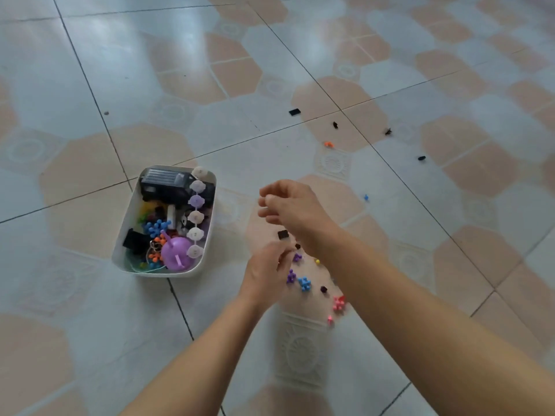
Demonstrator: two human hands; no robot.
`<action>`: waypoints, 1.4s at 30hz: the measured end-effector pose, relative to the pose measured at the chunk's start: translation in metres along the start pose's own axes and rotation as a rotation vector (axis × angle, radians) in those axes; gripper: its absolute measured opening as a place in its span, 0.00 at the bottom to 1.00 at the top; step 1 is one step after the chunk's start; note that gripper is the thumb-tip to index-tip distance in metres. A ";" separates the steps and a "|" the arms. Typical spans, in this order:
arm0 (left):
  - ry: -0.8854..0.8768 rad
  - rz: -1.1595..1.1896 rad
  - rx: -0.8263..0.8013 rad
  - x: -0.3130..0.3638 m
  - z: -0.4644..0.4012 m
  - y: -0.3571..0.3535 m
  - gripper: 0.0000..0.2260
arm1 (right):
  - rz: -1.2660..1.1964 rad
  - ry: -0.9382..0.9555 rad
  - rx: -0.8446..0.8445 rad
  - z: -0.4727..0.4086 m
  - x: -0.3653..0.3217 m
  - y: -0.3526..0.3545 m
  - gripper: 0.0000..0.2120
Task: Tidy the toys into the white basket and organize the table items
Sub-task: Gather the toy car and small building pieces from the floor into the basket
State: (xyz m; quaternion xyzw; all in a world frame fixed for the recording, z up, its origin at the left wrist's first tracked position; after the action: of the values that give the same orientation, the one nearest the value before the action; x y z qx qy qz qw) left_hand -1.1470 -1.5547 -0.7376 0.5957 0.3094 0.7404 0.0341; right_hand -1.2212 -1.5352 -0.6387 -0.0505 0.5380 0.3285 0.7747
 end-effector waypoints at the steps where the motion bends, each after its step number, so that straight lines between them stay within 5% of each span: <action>1: -0.022 0.024 -0.001 0.003 -0.001 -0.002 0.06 | 0.019 0.016 0.041 -0.001 0.011 0.021 0.10; 5: -0.116 -0.043 -0.051 0.006 -0.002 -0.017 0.08 | 0.265 0.075 0.200 0.004 0.069 0.090 0.11; 8: -0.275 -0.290 -0.102 0.003 -0.002 -0.027 0.20 | 0.530 0.128 0.214 0.021 0.124 0.116 0.15; 12: -0.315 -0.520 -0.230 -0.016 -0.002 -0.043 0.38 | 0.805 0.141 0.077 0.045 0.197 0.114 0.46; 14: -0.325 -0.580 -0.267 -0.021 -0.006 -0.051 0.41 | 0.890 0.145 0.039 0.048 0.216 0.108 0.50; 26: -0.637 -0.721 -0.286 -0.006 -0.054 -0.072 0.28 | 1.067 0.471 0.168 -0.012 0.192 0.091 0.37; 35: -0.800 -0.677 -0.155 0.009 -0.049 -0.071 0.09 | 0.927 0.688 0.265 -0.016 0.177 0.087 0.11; 42: -0.712 -0.784 -0.193 0.012 -0.050 -0.069 0.10 | 1.064 0.777 0.310 -0.012 0.167 0.085 0.11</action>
State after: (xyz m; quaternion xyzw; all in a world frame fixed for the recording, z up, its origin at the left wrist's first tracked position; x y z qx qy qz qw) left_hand -1.2178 -1.5152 -0.7672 0.6438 0.4085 0.4496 0.4653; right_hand -1.2443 -1.3987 -0.7652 0.2187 0.7700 0.5420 0.2558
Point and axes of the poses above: each hand's wrist, its own z-axis away from the middle knuckle, its own y-axis out of the back of the hand, x = y × z, the point moved 6 cm from there along -z, towards the middle knuckle, and after that the axes turned 2 degrees about x, right-handed, at the moved point
